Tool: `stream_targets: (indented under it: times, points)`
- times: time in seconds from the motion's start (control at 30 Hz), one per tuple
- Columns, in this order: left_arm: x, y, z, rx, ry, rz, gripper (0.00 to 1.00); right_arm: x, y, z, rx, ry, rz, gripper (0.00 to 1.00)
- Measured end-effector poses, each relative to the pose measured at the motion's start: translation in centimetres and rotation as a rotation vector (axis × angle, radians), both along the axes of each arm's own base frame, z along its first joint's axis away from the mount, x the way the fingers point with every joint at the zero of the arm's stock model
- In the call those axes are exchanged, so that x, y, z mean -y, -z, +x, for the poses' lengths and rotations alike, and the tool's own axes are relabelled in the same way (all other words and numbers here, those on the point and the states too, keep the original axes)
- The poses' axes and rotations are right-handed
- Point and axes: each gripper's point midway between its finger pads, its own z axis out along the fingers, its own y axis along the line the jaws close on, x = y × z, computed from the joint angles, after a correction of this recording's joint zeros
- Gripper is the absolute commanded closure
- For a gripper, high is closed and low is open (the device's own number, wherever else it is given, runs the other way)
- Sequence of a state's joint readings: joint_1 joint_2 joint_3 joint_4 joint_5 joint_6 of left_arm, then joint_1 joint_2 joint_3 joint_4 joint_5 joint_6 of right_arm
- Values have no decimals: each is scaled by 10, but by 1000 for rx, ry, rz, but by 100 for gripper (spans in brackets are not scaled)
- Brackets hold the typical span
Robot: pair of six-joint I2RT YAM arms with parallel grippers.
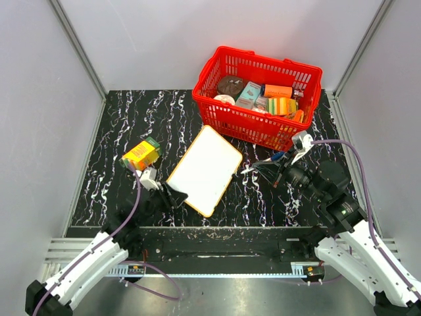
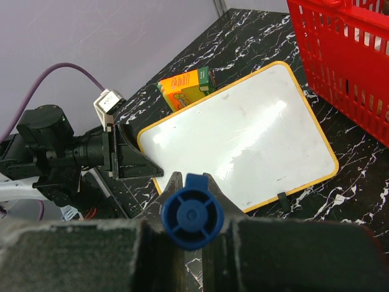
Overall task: Write a sentence on the whiteboard
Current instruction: Adjust the whiteboard stand at the center of the board.
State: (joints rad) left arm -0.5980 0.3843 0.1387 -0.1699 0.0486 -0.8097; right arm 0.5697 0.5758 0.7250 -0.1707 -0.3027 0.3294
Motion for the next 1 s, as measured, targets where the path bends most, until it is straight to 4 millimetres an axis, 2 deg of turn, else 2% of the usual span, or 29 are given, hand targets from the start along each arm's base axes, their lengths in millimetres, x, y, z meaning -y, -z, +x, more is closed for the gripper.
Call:
stream_targets:
  times: [0.2,0.4,0.63,0.8,0.9,0.97,1.0]
  points:
    - [-9,10,-4,-36,-38,30,26,0,-1,0,2,0,1,100]
    - [-23,4,-8,-72,-104,107,21,1,-1,-1,4,0,3,100]
    - [-40,-27,-7,-34,-188,119,18,0,-1,-1,4,-1,3,100]
    - [-54,-68,0,36,-262,123,19,0,0,0,2,-1,1,100]
    - [-59,-89,7,75,-289,145,29,0,0,0,1,-1,0,100]
    - [-58,-99,13,90,-292,176,51,0,0,0,1,-1,1,100]
    - [-56,-102,17,96,-287,192,78,0,0,0,1,-1,0,100]
